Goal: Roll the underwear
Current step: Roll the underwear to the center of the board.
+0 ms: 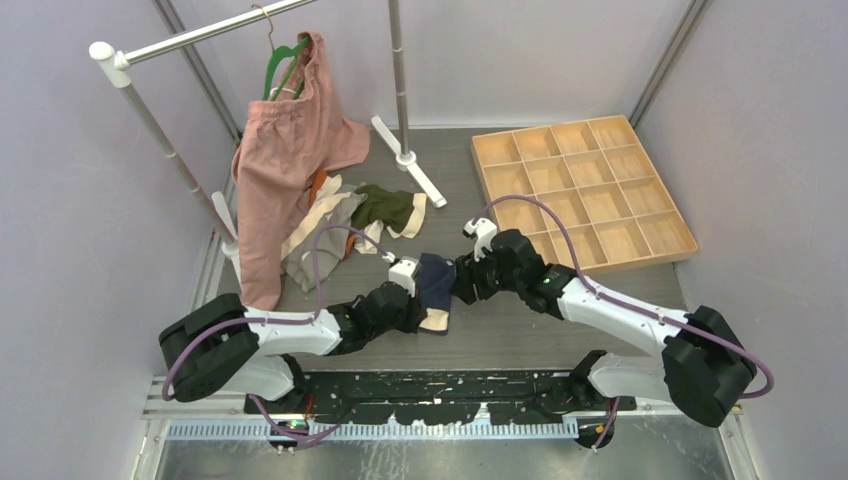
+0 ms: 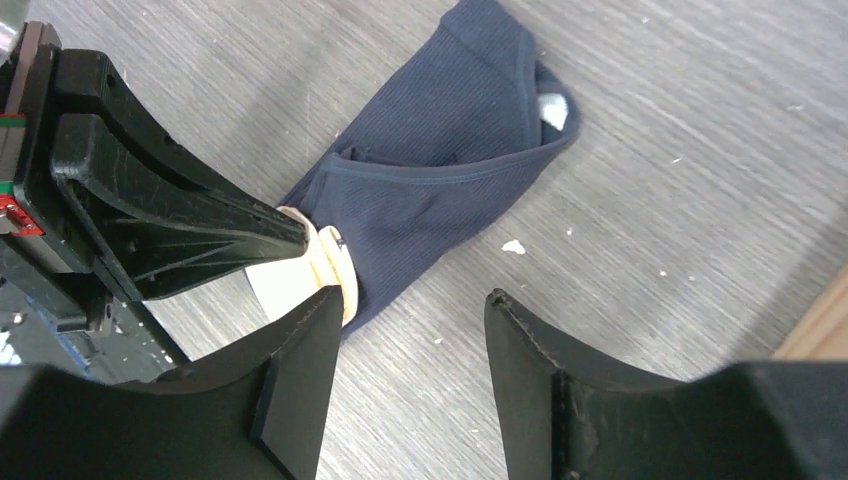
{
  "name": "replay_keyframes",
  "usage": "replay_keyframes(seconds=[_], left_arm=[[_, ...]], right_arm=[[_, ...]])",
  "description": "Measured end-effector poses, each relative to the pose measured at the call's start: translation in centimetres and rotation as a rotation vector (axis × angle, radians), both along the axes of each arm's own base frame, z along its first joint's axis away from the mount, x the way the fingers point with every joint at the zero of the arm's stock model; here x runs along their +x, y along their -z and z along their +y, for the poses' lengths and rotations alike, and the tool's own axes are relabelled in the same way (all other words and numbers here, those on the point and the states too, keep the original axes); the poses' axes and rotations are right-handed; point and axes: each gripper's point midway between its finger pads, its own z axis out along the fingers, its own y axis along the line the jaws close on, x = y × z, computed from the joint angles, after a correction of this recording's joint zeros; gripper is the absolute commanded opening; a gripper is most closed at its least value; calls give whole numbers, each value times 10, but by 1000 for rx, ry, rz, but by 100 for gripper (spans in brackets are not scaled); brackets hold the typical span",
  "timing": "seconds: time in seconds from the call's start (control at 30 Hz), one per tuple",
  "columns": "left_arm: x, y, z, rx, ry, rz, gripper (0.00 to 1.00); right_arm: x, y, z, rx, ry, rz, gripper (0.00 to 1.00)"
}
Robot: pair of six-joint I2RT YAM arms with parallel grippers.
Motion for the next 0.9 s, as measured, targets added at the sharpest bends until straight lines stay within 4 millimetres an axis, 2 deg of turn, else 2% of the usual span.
replay_keyframes(seconds=[0.17, 0.23, 0.4, 0.53, 0.63, 0.73, 0.9], left_arm=[[1, 1, 0, -11, -11, 6, 1], [2, 1, 0, -16, -16, 10, 1], [2, 1, 0, -20, -17, 15, 1], [3, 1, 0, -27, -19, 23, 1], [4, 2, -1, -34, -19, 30, 1], [5, 3, -1, -40, -21, 37, 1], [6, 4, -2, -52, -28, 49, 1]], right_arm=[[14, -16, -13, -6, 93, -100, 84], [23, -28, -22, 1, 164, -146, 97], [34, -52, -44, 16, 292, -252, 100], [32, -59, -47, 14, 279, -290, 100], [18, -56, -34, -17, 187, -316, 100], [-13, -52, -8, -49, 22, -350, 100], [-56, -37, 20, -142, -204, -426, 96]])
